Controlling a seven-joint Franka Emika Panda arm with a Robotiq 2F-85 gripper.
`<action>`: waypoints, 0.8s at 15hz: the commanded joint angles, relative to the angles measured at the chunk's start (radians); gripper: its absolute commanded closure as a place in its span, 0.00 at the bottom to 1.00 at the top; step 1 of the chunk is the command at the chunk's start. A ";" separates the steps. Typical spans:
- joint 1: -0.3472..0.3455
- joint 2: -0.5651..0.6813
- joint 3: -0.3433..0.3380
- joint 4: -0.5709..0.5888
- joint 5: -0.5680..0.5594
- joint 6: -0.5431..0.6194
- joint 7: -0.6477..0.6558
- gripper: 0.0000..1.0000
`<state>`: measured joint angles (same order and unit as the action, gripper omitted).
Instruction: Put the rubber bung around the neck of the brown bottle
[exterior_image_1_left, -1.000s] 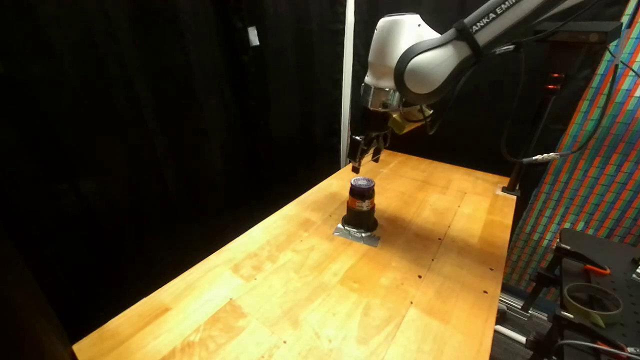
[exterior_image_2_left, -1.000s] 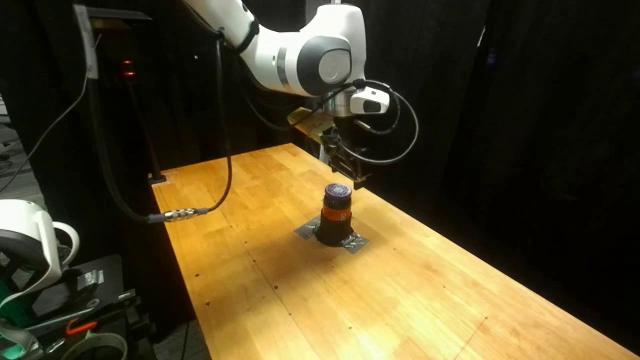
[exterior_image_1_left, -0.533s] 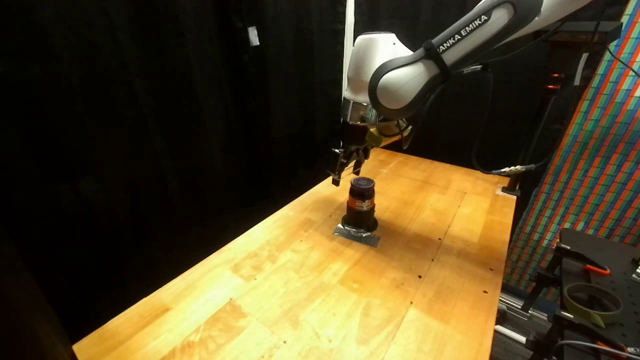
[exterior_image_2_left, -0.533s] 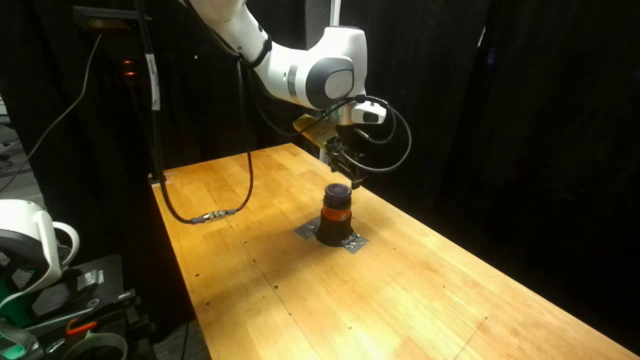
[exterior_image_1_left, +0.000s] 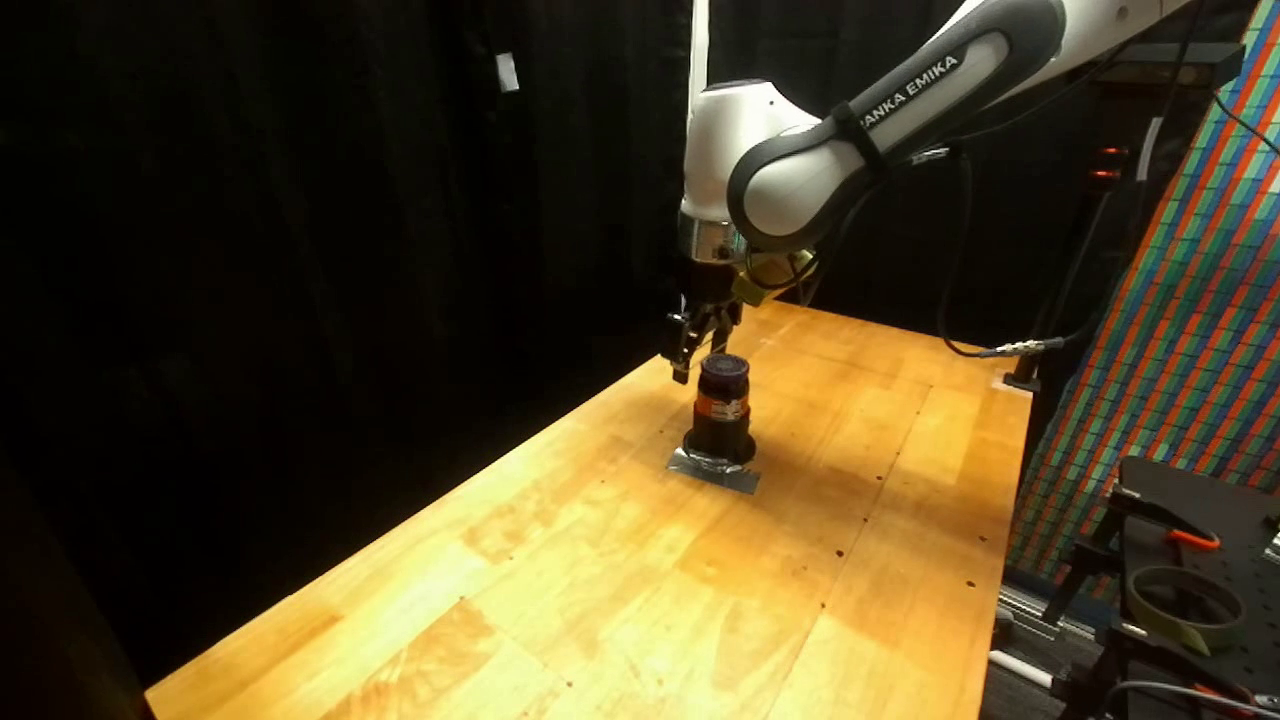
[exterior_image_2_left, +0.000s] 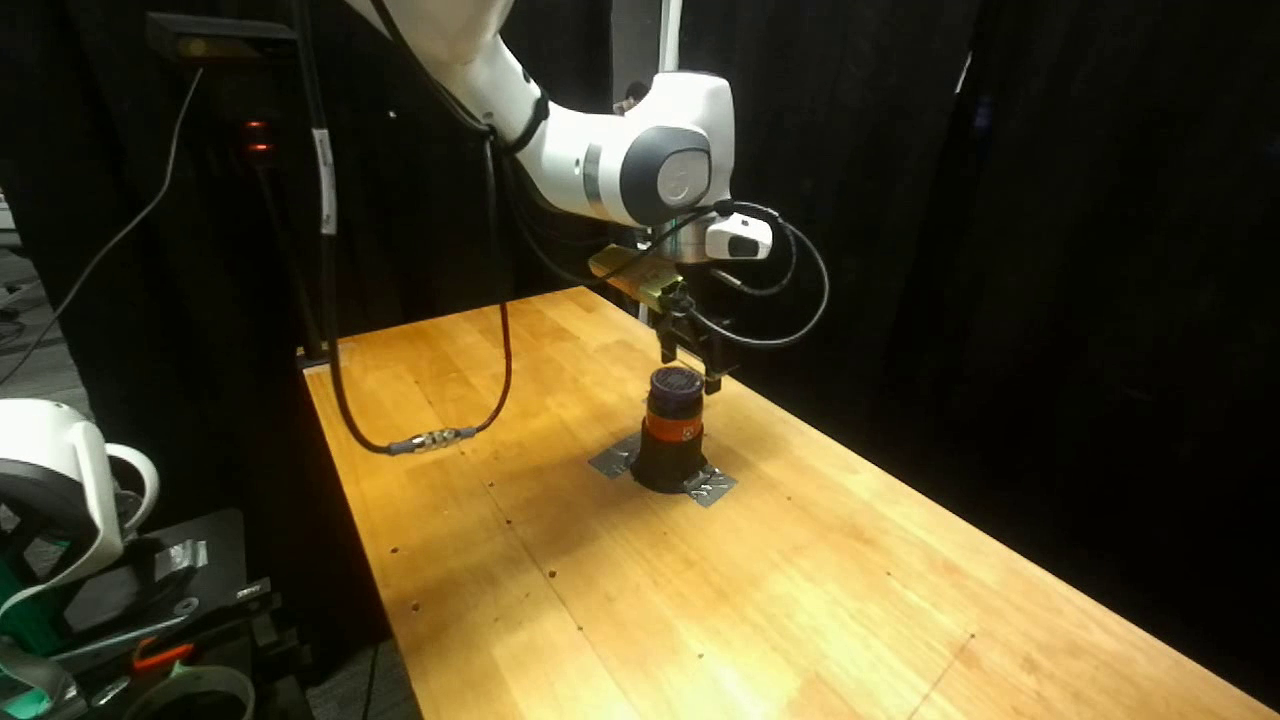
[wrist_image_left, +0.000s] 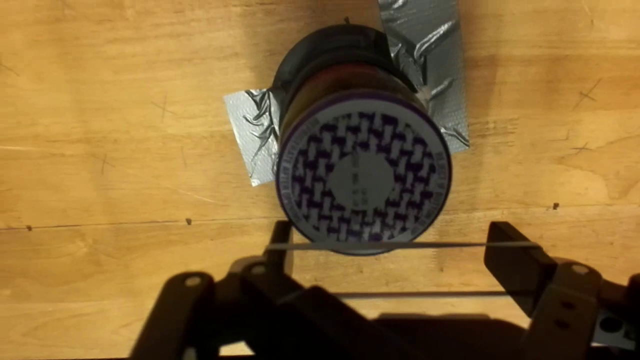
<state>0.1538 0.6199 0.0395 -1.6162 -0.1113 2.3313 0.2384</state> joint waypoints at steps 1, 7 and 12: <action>0.010 0.017 -0.014 0.035 -0.012 -0.056 -0.051 0.00; 0.025 0.025 -0.040 0.014 -0.038 0.015 -0.013 0.00; 0.024 0.053 -0.047 0.028 -0.031 -0.008 -0.013 0.00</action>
<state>0.1634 0.6458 0.0104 -1.6163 -0.1364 2.3343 0.2133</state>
